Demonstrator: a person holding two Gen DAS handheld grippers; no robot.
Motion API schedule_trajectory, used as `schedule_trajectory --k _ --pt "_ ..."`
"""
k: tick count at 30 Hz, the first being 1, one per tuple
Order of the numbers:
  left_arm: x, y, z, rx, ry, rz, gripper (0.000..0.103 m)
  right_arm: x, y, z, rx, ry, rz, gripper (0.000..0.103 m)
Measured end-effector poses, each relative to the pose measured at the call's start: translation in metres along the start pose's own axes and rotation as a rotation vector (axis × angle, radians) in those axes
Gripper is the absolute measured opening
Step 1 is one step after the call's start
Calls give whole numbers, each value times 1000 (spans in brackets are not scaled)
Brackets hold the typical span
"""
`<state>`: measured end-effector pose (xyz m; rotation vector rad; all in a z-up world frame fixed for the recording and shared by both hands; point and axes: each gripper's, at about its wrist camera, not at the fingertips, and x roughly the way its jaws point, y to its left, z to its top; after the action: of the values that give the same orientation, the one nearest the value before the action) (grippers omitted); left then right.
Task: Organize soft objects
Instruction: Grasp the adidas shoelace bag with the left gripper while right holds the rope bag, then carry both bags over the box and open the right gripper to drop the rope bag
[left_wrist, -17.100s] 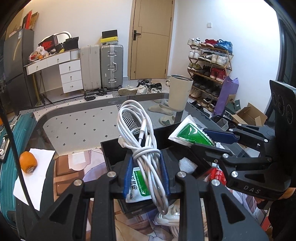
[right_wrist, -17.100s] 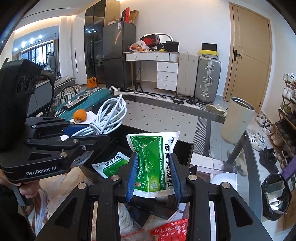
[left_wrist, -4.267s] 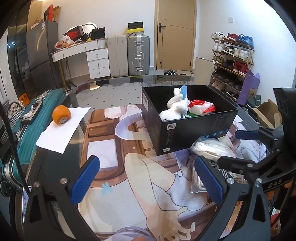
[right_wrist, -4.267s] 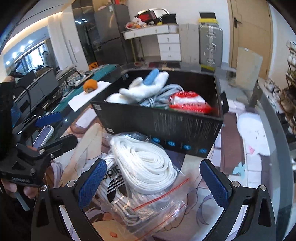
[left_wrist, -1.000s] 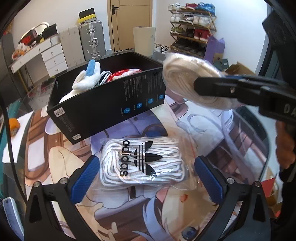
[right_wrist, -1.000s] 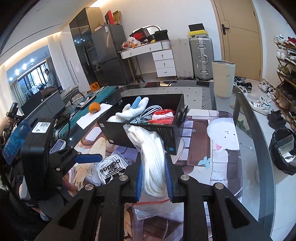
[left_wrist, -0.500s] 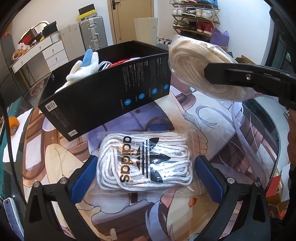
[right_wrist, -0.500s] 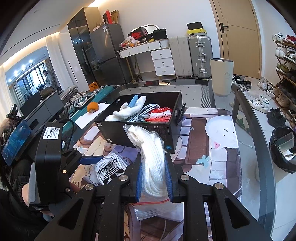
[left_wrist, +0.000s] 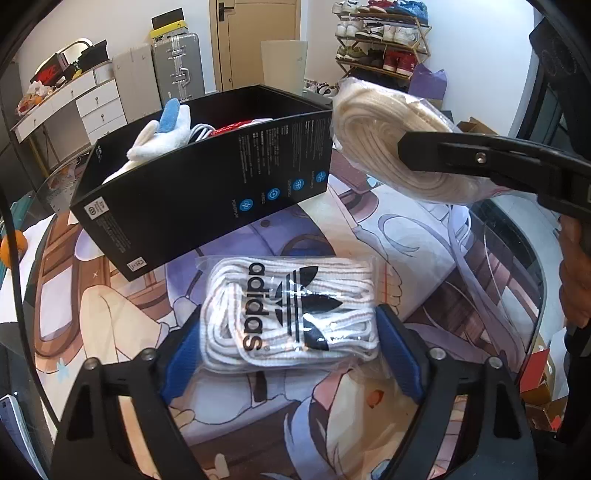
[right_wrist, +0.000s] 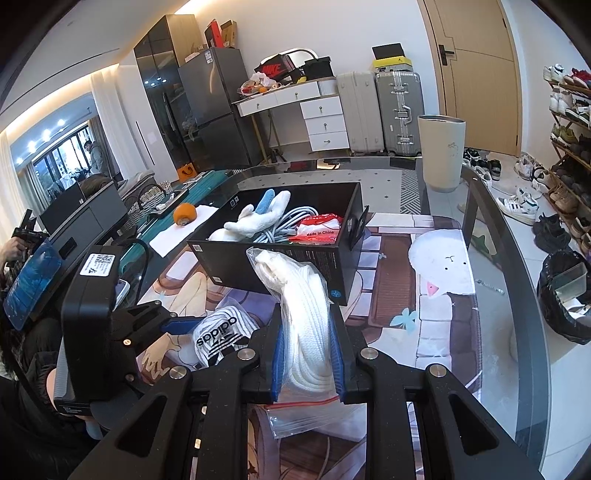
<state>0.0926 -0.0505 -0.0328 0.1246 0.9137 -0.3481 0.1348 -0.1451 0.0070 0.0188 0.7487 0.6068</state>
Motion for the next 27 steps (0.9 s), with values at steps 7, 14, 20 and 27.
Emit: schedule_trajectory --k 7,14,20,27 --pt "-8 5 -5 -9 -26 -19 77 0 0 -1 1 -2 0 20" --pt "-21 5 -10 -26 -68 -12 76 0 1 -1 -2 -11 2 21" --pt "-43 11 -13 -51 -125 -9 76 -2 4 1 -10 -25 -1 20" --pt "-70 25 -4 -85 -210 8 76 -6 9 2 -16 -53 6 20"
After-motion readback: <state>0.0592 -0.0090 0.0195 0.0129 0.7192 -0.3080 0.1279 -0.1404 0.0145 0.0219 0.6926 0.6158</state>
